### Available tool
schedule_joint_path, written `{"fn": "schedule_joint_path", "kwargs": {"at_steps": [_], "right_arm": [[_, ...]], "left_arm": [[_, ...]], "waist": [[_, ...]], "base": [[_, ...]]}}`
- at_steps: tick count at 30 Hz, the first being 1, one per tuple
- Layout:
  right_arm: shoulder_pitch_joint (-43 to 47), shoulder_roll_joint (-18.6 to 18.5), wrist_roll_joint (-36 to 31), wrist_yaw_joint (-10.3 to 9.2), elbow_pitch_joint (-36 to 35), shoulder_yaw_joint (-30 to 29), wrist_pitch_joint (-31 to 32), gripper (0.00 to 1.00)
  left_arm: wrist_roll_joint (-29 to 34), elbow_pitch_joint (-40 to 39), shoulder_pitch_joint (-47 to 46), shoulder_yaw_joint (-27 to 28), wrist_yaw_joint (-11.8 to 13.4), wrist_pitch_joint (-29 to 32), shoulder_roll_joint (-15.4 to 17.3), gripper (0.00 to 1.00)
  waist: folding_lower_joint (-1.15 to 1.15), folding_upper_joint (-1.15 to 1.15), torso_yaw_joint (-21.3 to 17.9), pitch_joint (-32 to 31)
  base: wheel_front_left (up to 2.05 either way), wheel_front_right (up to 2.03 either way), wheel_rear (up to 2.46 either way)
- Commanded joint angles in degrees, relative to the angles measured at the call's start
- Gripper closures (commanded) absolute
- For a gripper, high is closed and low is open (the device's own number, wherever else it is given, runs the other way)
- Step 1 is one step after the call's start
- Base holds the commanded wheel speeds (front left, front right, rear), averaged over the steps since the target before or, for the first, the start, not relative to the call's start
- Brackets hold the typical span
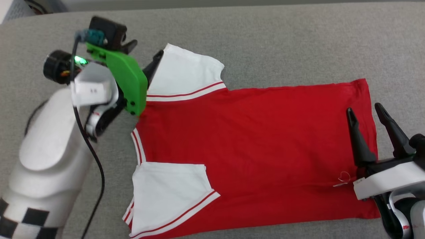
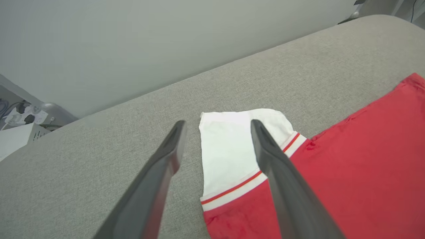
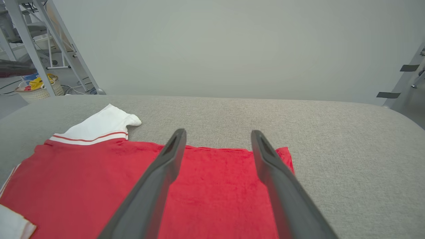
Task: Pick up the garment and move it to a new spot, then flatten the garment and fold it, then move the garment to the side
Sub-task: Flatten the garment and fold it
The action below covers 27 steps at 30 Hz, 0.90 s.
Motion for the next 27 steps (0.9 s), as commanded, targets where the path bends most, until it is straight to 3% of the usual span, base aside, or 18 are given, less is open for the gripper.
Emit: {"fn": "schedule_joint_path", "kwargs": {"at_steps": [1,7,12,27], "right_arm": [[-1.5,0.5,-0.3,-0.04,-0.2,0.5,-0.7,0.0],[-3.7,1.3,-0.5,-0.04,0.2,2.7,-2.2,0.0],[-5.3,1.7,-0.6,-0.04,0.6,3.9,-3.3,0.0],[-6.5,1.9,-0.5,-0.04,1.5,5.0,-4.7,0.0]], "left_arm": [[-1.8,1.5,-3.5,-0.9,-0.1,3.1,1.1,0.0],[-6.9,8.1,-14.4,-5.0,-0.1,16.1,4.7,0.0],[-8.2,14.1,-19.8,-6.3,-0.2,21.1,6.0,0.0],[-7.0,28.6,-23.3,-7.7,0.1,19.6,6.7,0.01]], "waist": [[0.0,0.0,-4.5,5.9],[0.0,0.0,-7.6,9.7],[0.0,0.0,-9.5,11.9],[0.0,0.0,-11.9,14.3]], "base": [[0.0,0.0,0.0],[0.0,0.0,0.0],[0.0,0.0,0.0],[0.0,0.0,0.0]]}}
